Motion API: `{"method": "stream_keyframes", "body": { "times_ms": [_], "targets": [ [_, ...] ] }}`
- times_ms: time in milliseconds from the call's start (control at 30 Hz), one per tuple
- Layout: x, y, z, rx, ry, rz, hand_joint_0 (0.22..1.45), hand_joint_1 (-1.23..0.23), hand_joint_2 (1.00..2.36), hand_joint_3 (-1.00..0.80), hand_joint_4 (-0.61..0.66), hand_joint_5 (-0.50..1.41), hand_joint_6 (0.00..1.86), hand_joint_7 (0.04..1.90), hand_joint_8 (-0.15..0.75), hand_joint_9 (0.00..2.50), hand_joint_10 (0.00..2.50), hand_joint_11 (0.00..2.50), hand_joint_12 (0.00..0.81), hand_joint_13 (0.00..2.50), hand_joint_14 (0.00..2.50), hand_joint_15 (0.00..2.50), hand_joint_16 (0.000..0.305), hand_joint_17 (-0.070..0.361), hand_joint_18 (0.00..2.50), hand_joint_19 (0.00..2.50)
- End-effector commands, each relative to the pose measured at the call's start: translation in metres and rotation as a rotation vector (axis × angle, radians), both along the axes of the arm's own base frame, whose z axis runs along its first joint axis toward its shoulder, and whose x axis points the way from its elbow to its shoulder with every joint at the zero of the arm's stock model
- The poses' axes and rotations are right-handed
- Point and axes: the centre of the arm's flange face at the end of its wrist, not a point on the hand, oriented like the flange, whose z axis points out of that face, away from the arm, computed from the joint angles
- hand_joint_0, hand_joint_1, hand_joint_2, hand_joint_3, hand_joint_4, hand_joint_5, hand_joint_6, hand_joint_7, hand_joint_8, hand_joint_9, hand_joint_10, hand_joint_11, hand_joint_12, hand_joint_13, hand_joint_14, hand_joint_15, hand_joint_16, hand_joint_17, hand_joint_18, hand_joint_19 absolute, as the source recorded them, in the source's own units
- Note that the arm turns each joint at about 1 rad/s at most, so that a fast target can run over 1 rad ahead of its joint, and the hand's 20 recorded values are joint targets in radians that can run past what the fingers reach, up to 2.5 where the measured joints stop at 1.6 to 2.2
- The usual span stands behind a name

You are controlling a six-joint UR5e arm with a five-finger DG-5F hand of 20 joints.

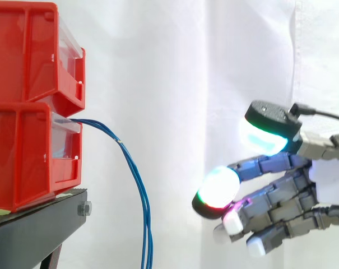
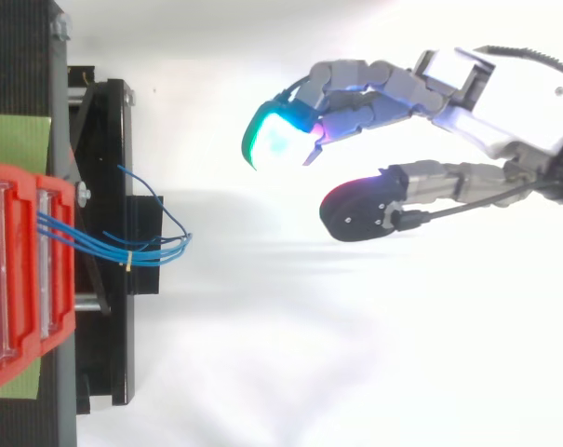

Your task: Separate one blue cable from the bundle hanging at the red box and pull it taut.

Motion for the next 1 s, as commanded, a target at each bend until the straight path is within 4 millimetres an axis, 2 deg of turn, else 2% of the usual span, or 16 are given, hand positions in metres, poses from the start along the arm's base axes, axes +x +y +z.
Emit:
{"method": "stream_keyframes", "body": {
  "times_ms": [0,100,133,200,800,967],
  "targets": [
    [0.009,0.002,-0.013,0.014,-0.008,-0.002,0.56,-0.50,1.00,-0.50,0.22,-0.17,0.50,1.02,0.240,0.67,0.02,0.60,0.291,0.42,0.01,0.26,0.043,0.096,0.42,0.59],
    [0.022,0.001,-0.013,0.016,-0.017,-0.005,0.56,-0.50,1.00,-0.50,0.22,-0.17,0.50,1.02,0.237,0.67,0.02,0.59,0.289,0.42,0.01,0.26,0.043,0.096,0.42,0.59],
    [0.028,0.000,-0.019,0.015,-0.013,-0.007,0.56,-0.50,1.00,-0.50,0.22,-0.17,0.50,1.02,0.238,0.67,0.02,0.59,0.288,0.42,0.01,0.26,0.043,0.096,0.42,0.59],
    [0.033,0.000,-0.015,0.014,-0.021,-0.004,0.56,-0.50,1.00,-0.50,0.22,-0.17,0.50,1.02,0.239,0.67,0.02,0.59,0.287,0.41,0.01,0.26,0.043,0.096,0.41,0.59],
    [0.035,-0.004,-0.015,-0.019,-0.031,-0.015,0.56,-0.50,1.00,-0.50,0.22,-0.17,0.50,1.02,0.239,0.67,0.02,0.59,0.283,0.40,0.01,0.24,0.042,0.095,0.40,0.57],
    [0.039,-0.005,-0.026,-0.019,-0.031,-0.017,0.56,-0.50,1.00,-0.50,0.22,-0.17,0.50,1.02,0.238,0.67,0.02,0.60,0.283,0.40,0.01,0.24,0.042,0.095,0.40,0.58]
  ]
}}
